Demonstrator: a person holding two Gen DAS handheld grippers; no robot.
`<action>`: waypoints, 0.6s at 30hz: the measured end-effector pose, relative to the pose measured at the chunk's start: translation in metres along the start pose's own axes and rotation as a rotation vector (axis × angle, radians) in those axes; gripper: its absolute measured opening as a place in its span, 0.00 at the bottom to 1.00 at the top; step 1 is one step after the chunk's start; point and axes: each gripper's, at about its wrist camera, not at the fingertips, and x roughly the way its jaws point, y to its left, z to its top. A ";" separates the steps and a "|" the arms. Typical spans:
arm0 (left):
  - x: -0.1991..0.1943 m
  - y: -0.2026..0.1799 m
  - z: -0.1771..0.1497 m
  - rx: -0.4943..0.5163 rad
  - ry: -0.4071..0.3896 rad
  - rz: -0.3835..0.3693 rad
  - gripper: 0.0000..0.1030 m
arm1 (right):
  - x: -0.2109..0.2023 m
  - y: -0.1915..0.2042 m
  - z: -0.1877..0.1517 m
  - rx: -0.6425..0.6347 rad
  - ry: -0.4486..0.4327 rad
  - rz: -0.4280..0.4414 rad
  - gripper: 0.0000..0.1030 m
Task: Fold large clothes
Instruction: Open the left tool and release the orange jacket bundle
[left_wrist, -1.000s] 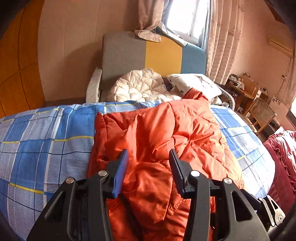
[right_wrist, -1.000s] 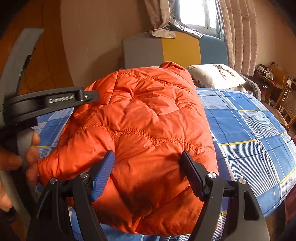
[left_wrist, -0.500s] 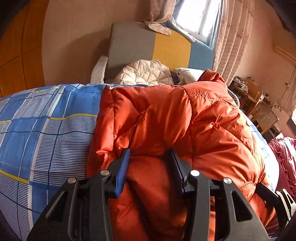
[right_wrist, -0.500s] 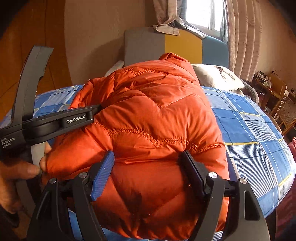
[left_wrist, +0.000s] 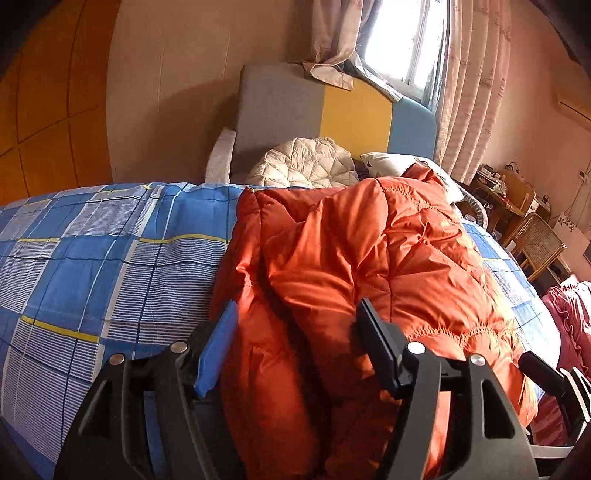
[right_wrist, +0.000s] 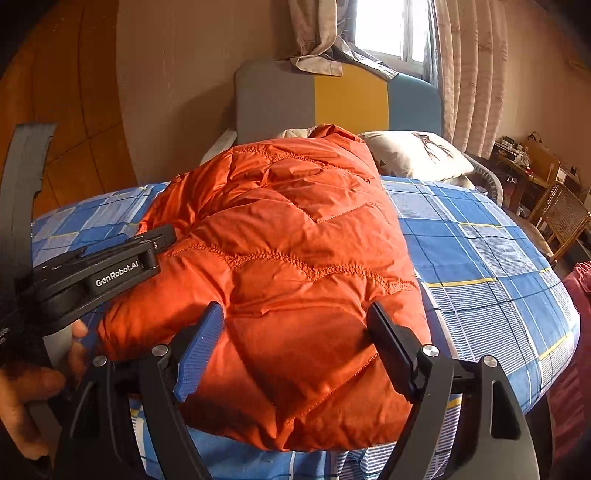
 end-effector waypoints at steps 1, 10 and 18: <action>-0.004 0.001 -0.001 -0.005 -0.001 -0.001 0.66 | -0.001 0.000 0.000 0.001 -0.002 -0.010 0.81; -0.034 -0.002 -0.009 0.009 -0.037 -0.001 0.73 | -0.018 -0.005 -0.002 0.017 -0.021 -0.034 0.87; -0.066 -0.007 -0.029 0.038 -0.056 0.011 0.84 | -0.035 -0.015 -0.004 0.037 -0.034 -0.087 0.92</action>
